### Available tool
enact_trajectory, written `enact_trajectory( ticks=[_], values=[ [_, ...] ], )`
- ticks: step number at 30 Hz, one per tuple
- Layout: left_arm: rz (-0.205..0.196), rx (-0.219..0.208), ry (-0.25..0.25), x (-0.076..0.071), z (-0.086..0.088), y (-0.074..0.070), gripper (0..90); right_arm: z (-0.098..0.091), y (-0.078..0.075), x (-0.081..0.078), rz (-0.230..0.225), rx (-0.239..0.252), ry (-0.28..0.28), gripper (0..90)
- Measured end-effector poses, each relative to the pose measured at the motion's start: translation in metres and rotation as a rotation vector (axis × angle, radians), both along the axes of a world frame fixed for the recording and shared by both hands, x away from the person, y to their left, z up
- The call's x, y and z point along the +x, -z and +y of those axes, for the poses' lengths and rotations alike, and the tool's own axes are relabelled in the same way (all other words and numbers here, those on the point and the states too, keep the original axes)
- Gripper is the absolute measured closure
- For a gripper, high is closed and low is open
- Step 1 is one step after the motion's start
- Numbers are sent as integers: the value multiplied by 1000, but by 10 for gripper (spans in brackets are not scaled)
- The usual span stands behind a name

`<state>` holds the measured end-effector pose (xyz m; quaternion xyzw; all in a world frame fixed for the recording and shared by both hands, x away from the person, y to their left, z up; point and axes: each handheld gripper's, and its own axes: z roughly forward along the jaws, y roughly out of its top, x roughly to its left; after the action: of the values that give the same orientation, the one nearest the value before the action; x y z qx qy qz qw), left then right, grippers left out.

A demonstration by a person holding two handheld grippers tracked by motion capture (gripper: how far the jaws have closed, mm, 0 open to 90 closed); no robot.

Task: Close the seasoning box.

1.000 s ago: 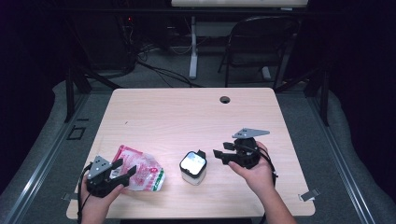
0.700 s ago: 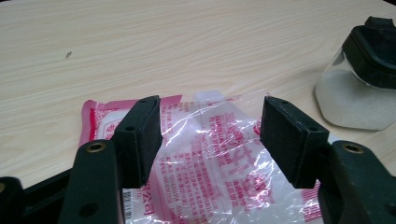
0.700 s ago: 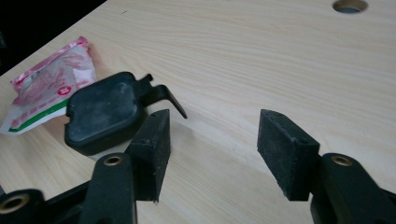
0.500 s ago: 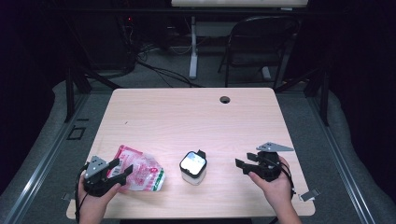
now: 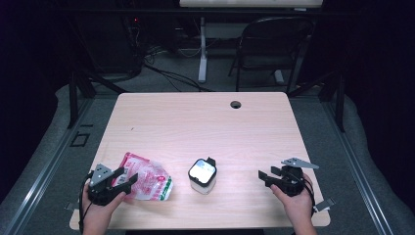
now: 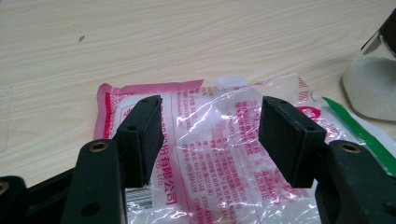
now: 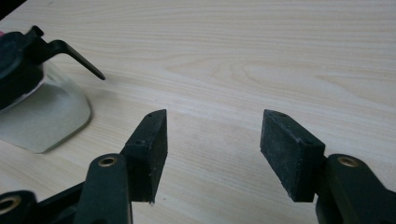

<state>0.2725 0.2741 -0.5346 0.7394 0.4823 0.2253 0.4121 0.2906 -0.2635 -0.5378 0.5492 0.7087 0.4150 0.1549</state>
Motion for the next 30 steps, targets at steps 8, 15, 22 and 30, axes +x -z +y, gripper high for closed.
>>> enact_trajectory(
  ticks=[8, 15, 22, 30],
  values=[
    [1, 1, 5, 3, -1, 5, 397, 5, 15, 3, 26, -4, -8, 412],
    [4, 6, 9, 3, -1, 7, 402, 24, 22, 3, 44, -32, -70, 410],
    [6, 13, 17, 4, -3, 9, 403, 35, 29, 4, 83, -62, -125, 403],
    [9, 21, 24, 5, -5, 10, 402, 38, 32, 6, 88, -60, -123, 403]
  ],
)
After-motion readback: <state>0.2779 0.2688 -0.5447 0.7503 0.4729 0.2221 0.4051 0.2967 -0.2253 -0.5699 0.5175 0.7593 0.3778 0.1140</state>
